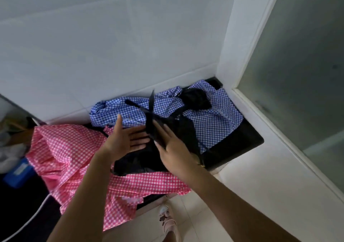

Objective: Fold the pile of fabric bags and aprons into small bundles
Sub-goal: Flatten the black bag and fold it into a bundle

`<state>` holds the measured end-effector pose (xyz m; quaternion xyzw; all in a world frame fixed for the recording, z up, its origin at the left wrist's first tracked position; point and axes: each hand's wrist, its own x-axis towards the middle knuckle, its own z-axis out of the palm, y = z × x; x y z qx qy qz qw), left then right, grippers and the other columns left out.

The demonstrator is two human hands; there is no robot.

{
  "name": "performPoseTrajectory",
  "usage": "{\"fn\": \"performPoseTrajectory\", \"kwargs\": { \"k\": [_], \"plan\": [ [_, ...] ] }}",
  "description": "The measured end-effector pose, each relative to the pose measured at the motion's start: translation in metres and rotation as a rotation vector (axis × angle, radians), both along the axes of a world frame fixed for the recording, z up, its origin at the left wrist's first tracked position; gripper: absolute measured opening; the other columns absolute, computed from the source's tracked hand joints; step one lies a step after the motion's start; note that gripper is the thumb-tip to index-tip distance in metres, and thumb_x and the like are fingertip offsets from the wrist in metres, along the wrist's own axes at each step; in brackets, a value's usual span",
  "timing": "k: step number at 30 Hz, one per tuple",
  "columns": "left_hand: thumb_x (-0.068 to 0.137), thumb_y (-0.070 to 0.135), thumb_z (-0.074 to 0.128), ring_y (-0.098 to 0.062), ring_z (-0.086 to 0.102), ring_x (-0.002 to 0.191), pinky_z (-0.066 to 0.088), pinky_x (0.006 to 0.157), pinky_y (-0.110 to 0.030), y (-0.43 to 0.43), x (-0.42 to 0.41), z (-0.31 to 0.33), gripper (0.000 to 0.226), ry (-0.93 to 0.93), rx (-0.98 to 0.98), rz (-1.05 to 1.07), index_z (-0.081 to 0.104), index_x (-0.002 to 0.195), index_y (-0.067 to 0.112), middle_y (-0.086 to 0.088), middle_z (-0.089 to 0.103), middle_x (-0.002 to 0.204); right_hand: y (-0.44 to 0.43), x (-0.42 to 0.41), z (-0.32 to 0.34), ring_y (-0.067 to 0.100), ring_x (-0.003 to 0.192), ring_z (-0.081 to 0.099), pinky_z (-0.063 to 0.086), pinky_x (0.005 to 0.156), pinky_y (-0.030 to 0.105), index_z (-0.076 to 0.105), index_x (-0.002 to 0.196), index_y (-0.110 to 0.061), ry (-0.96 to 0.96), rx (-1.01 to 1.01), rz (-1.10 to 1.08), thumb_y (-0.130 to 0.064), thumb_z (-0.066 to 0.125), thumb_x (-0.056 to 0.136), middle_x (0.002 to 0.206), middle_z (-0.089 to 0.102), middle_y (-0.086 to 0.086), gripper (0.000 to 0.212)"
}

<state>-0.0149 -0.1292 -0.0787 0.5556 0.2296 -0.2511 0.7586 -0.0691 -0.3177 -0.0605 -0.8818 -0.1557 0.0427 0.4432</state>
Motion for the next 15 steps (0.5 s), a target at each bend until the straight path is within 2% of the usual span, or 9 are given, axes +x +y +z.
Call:
{"fn": "performPoseTrajectory", "kwargs": {
  "k": [2, 4, 6, 8, 10, 12, 14, 15],
  "plan": [
    [0.085, 0.075, 0.018, -0.026, 0.067, 0.094, 0.049, 0.079, -0.040, 0.021, -0.012, -0.003, 0.079, 0.014, -0.015, 0.027, 0.060, 0.113, 0.015, -0.010, 0.069, 0.107, 0.030, -0.003, -0.029, 0.027, 0.144, 0.020, 0.031, 0.112, 0.039, 0.021, 0.152, -0.025, 0.067, -0.084, 0.125, -0.031, 0.049, 0.098, 0.157, 0.024, 0.006, 0.061],
    [0.093, 0.061, 0.033, -0.019, 0.069, 0.092, 0.054, 0.074, -0.031, 0.027, -0.020, -0.009, 0.058, -0.010, 0.099, 0.020, 0.063, 0.110, 0.015, -0.008, 0.071, 0.104, 0.047, -0.007, -0.055, 0.029, 0.147, 0.002, 0.015, 0.118, 0.040, 0.000, 0.153, -0.031, 0.179, -0.237, 0.259, -0.049, 0.048, 0.095, 0.161, 0.001, 0.010, 0.077],
    [0.093, 0.029, 0.058, -0.014, 0.071, 0.076, 0.058, 0.066, -0.026, 0.036, -0.020, -0.022, 0.026, -0.076, 0.389, 0.014, 0.065, 0.104, 0.007, -0.009, 0.072, 0.091, 0.057, -0.012, -0.067, 0.032, 0.147, -0.004, 0.009, 0.118, 0.042, -0.010, 0.151, -0.033, 0.216, -0.351, 0.383, -0.057, 0.052, 0.089, 0.159, -0.011, 0.013, 0.091],
    [0.083, 0.002, 0.068, -0.026, 0.069, 0.079, 0.058, 0.078, -0.037, 0.043, -0.015, -0.039, 0.021, -0.142, 0.607, 0.084, 0.066, 0.103, -0.002, -0.019, 0.071, 0.095, 0.051, -0.016, -0.076, 0.030, 0.147, -0.002, 0.015, 0.117, 0.043, -0.008, 0.151, -0.034, 0.207, -0.361, 0.427, -0.059, 0.055, 0.086, 0.159, -0.014, 0.009, 0.094],
    [0.080, -0.001, 0.070, -0.031, 0.068, 0.089, 0.055, 0.087, -0.046, 0.047, -0.011, -0.046, 0.023, -0.178, 0.708, 0.110, 0.067, 0.103, -0.002, -0.020, 0.070, 0.099, 0.041, -0.018, -0.076, 0.023, 0.148, 0.004, 0.025, 0.115, 0.040, -0.001, 0.151, -0.036, 0.149, -0.321, 0.427, -0.057, 0.055, 0.088, 0.161, -0.010, 0.003, 0.087],
    [0.082, 0.006, 0.072, -0.029, 0.068, 0.091, 0.054, 0.089, -0.044, 0.048, -0.005, -0.050, 0.023, -0.239, 0.827, 0.095, 0.069, 0.104, 0.002, -0.014, 0.071, 0.099, 0.026, -0.017, -0.076, 0.016, 0.144, 0.018, 0.030, 0.112, 0.034, 0.011, 0.151, -0.037, 0.090, -0.261, 0.384, -0.050, 0.053, 0.092, 0.159, 0.011, -0.001, 0.073],
    [0.084, 0.016, 0.071, -0.027, 0.066, 0.096, 0.052, 0.091, -0.041, 0.049, 0.000, -0.055, 0.027, -0.293, 0.943, 0.057, 0.068, 0.108, 0.004, -0.010, 0.070, 0.103, 0.010, -0.014, -0.075, 0.010, 0.128, 0.043, 0.041, 0.105, 0.031, 0.038, 0.144, -0.030, 0.073, -0.173, 0.263, -0.040, 0.054, 0.094, 0.143, 0.041, -0.005, 0.053],
    [0.085, 0.020, 0.070, -0.026, 0.064, 0.099, 0.050, 0.094, -0.042, 0.049, 0.002, -0.056, 0.031, -0.303, 0.978, 0.055, 0.067, 0.112, 0.005, -0.009, 0.069, 0.108, 0.001, -0.011, -0.077, 0.007, 0.115, 0.052, 0.047, 0.098, 0.030, 0.050, 0.134, -0.025, 0.050, -0.169, 0.189, -0.035, 0.056, 0.093, 0.130, 0.050, -0.007, 0.043]
  ]
}}
